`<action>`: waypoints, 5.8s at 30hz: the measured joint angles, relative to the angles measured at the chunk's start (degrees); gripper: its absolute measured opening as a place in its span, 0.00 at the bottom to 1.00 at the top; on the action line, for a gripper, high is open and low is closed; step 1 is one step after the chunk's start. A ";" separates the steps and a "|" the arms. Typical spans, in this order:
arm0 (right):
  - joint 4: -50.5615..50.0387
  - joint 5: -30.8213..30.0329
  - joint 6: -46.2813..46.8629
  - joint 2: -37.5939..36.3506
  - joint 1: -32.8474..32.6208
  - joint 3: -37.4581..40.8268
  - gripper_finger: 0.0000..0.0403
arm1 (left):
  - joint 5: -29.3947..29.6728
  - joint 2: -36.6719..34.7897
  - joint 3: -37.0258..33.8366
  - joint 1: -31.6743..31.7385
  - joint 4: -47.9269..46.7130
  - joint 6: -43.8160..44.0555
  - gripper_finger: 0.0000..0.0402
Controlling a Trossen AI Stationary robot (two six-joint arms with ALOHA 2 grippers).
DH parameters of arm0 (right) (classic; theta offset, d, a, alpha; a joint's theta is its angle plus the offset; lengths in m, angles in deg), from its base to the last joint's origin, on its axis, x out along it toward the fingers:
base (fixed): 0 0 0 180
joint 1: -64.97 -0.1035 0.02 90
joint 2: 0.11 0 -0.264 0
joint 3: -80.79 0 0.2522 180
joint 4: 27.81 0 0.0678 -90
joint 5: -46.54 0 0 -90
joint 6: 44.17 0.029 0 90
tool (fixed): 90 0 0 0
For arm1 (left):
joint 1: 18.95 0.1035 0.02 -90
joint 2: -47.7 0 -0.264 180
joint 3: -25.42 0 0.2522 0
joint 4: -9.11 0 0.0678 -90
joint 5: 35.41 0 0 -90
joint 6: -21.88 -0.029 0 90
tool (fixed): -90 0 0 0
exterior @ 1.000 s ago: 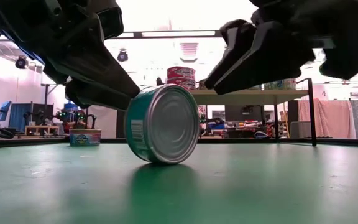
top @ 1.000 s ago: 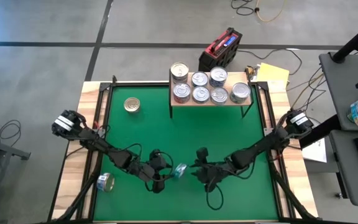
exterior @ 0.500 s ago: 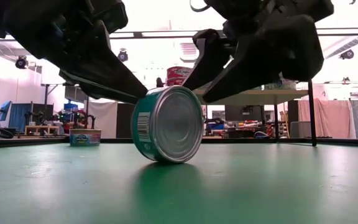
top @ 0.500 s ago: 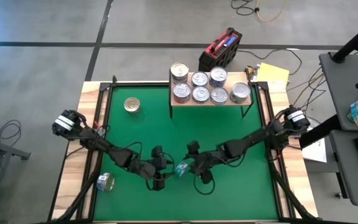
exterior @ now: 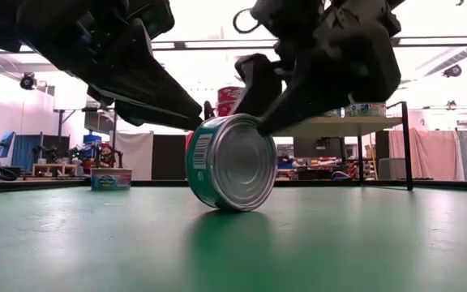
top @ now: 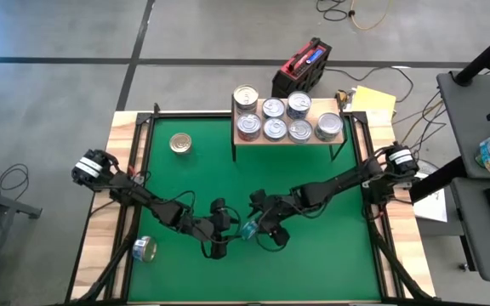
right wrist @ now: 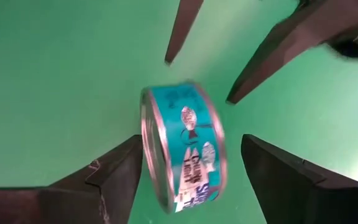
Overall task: Stack canned seafood by type on shelf
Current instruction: Stack the green/blue tuna can on top of the other green/blue tuna can on the shelf
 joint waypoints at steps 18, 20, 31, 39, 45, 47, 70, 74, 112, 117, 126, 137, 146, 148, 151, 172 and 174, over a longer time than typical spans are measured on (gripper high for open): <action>0.78 3.06 -1.94 2.91 0.31 0.02 0.36 | 3.71 0.00 -0.04 0.17 0.39 -1.19 0.50; 0.90 3.11 -2.00 2.95 0.31 0.02 0.34 | 5.27 0.00 -0.04 0.14 0.47 -1.66 0.50; -6.42 -7.51 -1.24 -3.71 -3.19 0.11 0.34 | 6.64 -1.33 -0.07 -0.21 1.86 -5.40 0.50; -11.85 -24.70 -0.74 -13.56 -7.87 0.11 0.34 | 10.95 -4.87 -0.13 -0.76 1.47 -12.26 0.50; -11.66 -40.12 -7.48 -18.70 -9.02 0.11 0.34 | 13.85 -7.75 -0.17 -0.78 1.25 -19.05 0.50; -11.62 -44.87 -8.82 -19.51 -8.50 0.11 0.34 | 16.13 -8.58 -0.17 -0.77 0.96 -21.23 0.50; -10.98 -53.38 -27.98 -22.73 13.09 -5.40 0.34 | 22.66 -17.22 -4.48 -0.63 -3.32 -34.40 0.45; -10.85 -50.30 -27.92 -23.45 17.53 -9.27 0.34 | 15.72 -24.10 -9.08 -0.61 1.10 -38.00 0.40; -21.80 -43.05 -21.29 -14.98 28.34 -18.90 0.34 | 30.45 -32.73 -27.05 0.09 40.40 -53.79 0.33; -21.94 -43.11 -21.34 -13.52 28.93 -18.64 0.34 | 31.13 -32.77 -27.08 0.09 39.97 -55.54 0.33; -21.73 -44.00 -21.45 -10.27 30.60 -18.62 0.34 | 32.00 -32.50 -27.12 0.09 39.63 -55.52 0.33; -21.81 -46.78 -21.54 -7.79 31.41 -18.62 0.34 | 32.00 -32.50 -27.15 0.09 38.88 -55.32 0.33; -21.67 -46.84 -21.59 -7.52 31.43 -18.62 0.34 | 32.00 -32.50 -27.17 0.09 38.90 -55.28 0.33; -21.64 -46.84 -21.59 -7.54 31.43 -18.62 0.34 | 32.00 -32.50 -27.17 0.09 38.88 -55.28 0.33; -21.69 -46.84 -21.59 -7.56 31.44 -18.62 0.34 | 32.00 -32.50 -27.17 0.09 38.90 -55.28 0.33; -22.15 -46.84 -22.02 -7.63 31.81 -18.62 0.34 | 32.00 -32.50 -27.17 0.09 38.90 -55.25 0.33; -22.21 -46.83 -22.02 -7.63 31.81 -18.62 0.34 | 32.00 -32.50 -27.17 0.09 38.88 -55.25 0.33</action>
